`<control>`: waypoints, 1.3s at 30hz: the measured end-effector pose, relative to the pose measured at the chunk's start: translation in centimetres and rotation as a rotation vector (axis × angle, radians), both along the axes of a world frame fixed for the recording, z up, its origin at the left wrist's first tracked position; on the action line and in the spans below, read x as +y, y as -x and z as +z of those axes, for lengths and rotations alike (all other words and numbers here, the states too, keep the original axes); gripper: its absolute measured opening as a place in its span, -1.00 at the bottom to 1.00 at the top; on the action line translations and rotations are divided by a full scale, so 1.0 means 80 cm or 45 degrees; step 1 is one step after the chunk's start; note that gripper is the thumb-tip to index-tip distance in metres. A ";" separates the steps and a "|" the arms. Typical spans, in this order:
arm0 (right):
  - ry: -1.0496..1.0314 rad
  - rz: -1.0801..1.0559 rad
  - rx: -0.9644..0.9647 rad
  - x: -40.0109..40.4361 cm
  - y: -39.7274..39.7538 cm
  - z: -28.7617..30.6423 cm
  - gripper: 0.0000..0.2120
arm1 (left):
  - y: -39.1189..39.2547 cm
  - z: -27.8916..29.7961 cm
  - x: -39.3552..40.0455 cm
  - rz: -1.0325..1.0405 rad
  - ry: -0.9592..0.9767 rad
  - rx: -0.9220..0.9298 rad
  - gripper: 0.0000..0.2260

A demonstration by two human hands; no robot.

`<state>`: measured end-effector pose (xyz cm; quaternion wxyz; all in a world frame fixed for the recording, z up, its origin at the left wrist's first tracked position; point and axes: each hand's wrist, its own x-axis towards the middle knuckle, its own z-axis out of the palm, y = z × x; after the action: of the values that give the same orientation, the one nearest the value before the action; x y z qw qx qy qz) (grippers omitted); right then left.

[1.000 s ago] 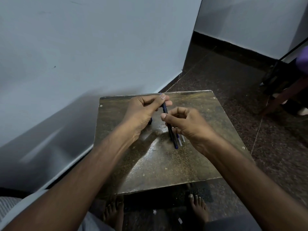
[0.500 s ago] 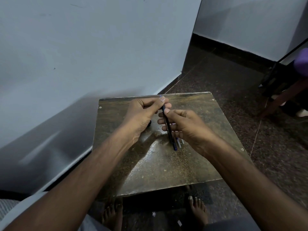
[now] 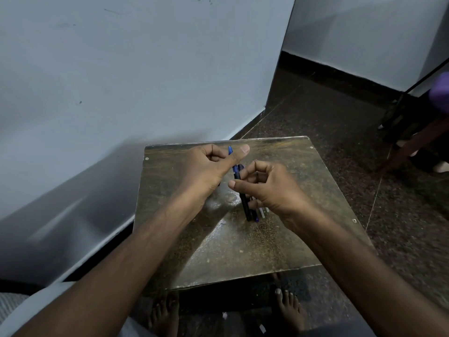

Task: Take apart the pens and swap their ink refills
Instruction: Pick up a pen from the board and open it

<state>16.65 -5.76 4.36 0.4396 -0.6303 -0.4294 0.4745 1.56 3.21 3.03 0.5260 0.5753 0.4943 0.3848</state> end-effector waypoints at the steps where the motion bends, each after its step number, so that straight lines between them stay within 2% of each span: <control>1: -0.008 0.006 -0.025 0.000 0.000 -0.001 -0.81 | 0.001 0.000 0.001 -0.010 0.014 -0.005 -0.56; 5: -0.012 -0.036 -0.034 0.000 -0.001 -0.001 -0.82 | 0.008 0.010 -0.006 -0.237 0.083 0.047 -0.37; 9: -0.022 -0.051 -0.078 0.000 -0.007 0.000 -0.83 | 0.011 0.011 -0.005 -0.270 -0.032 0.024 -0.76; 12: -0.025 0.003 -0.204 -0.002 -0.007 -0.002 -0.84 | 0.016 0.008 0.007 -0.146 -0.106 0.009 -0.82; 16: -0.013 0.053 -0.305 -0.006 -0.007 -0.004 -0.88 | 0.038 0.012 0.034 0.117 -0.055 -0.102 -0.87; 18: -0.008 0.031 -0.320 -0.006 -0.009 -0.004 -0.88 | 0.052 0.008 0.045 0.151 -0.087 0.048 -0.84; 21: -0.013 0.008 -0.323 -0.006 -0.012 -0.001 -0.88 | 0.063 -0.004 0.050 0.052 -0.166 0.492 -0.79; 23: -0.015 0.004 -0.317 -0.007 -0.013 0.001 -0.88 | 0.063 -0.013 0.048 0.002 -0.175 0.668 -0.78; 26: -0.011 0.001 -0.300 -0.008 -0.011 0.003 -0.88 | 0.060 -0.019 0.046 -0.030 -0.197 0.828 -0.73; 30: -0.003 -0.019 -0.255 -0.008 -0.010 0.004 -0.87 | 0.055 -0.016 0.042 -0.091 -0.188 0.917 -0.68; 33: -0.002 -0.027 -0.224 -0.007 -0.011 0.002 -0.87 | 0.052 -0.013 0.035 -0.074 -0.235 0.895 -0.68; 36: 0.018 -0.041 -0.112 -0.006 -0.011 0.002 -0.88 | 0.042 -0.001 0.026 -0.004 -0.411 0.727 -0.78; 39: 0.022 -0.097 0.020 -0.003 -0.011 0.005 -0.91 | 0.032 0.014 0.018 -0.162 -0.464 0.521 -0.92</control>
<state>17.51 -5.99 4.72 0.4552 -0.6463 -0.3974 0.4660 -0.97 4.63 4.17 0.3263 0.7560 0.4756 0.3094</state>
